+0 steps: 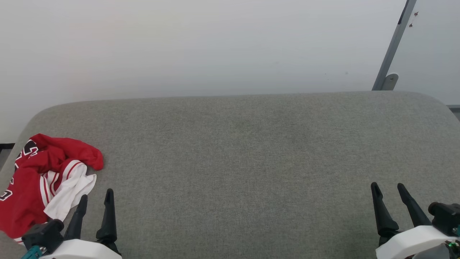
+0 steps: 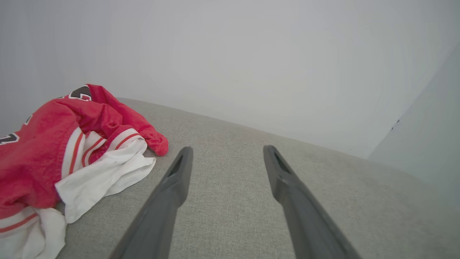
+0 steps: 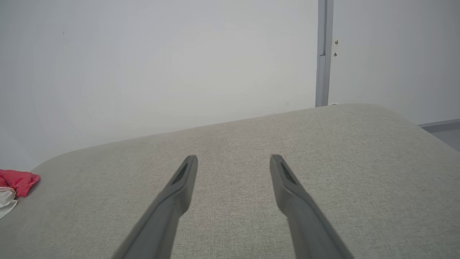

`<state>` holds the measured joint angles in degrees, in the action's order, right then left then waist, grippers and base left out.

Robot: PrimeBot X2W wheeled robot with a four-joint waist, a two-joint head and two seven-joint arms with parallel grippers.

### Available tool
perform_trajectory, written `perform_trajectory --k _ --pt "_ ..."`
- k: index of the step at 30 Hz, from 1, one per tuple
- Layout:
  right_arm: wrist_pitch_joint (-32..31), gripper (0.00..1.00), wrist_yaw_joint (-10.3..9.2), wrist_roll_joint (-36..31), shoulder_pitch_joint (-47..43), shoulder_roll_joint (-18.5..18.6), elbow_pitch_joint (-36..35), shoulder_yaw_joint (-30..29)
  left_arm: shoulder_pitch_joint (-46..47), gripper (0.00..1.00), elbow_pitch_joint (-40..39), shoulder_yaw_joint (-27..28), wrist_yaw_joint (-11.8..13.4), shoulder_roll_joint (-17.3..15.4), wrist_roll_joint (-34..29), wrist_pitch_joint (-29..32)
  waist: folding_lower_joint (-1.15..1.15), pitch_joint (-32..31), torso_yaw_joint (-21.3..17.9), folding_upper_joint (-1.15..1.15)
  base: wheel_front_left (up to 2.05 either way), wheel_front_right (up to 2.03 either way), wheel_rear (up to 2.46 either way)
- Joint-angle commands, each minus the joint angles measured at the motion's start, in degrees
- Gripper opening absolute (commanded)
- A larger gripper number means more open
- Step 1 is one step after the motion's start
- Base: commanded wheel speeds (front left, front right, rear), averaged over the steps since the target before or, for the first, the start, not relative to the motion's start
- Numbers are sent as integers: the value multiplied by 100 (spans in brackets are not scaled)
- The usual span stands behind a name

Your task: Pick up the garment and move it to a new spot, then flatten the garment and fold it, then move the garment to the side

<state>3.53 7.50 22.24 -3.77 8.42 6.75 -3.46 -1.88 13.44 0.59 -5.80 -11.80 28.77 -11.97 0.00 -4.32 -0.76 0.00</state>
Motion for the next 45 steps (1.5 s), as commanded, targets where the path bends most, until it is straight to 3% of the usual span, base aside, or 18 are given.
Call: perform_trajectory --k 1,28,45 --pt "35 100 -2 -118 -19 31 -60 13 -32 100 -9 18 -21 -50 -110 -45 0 -8 1 0 0 0 0" --pt "174 100 -2 -1244 -183 125 -242 46 -60 100 151 -74 -122 -193 -984 -338 0 -101 26 0 0 0 0" --pt "267 100 -2 -1294 -161 73 -211 -44 -35 100 305 32 -99 -156 -761 -332 0 -88 89 0 0 0 0"
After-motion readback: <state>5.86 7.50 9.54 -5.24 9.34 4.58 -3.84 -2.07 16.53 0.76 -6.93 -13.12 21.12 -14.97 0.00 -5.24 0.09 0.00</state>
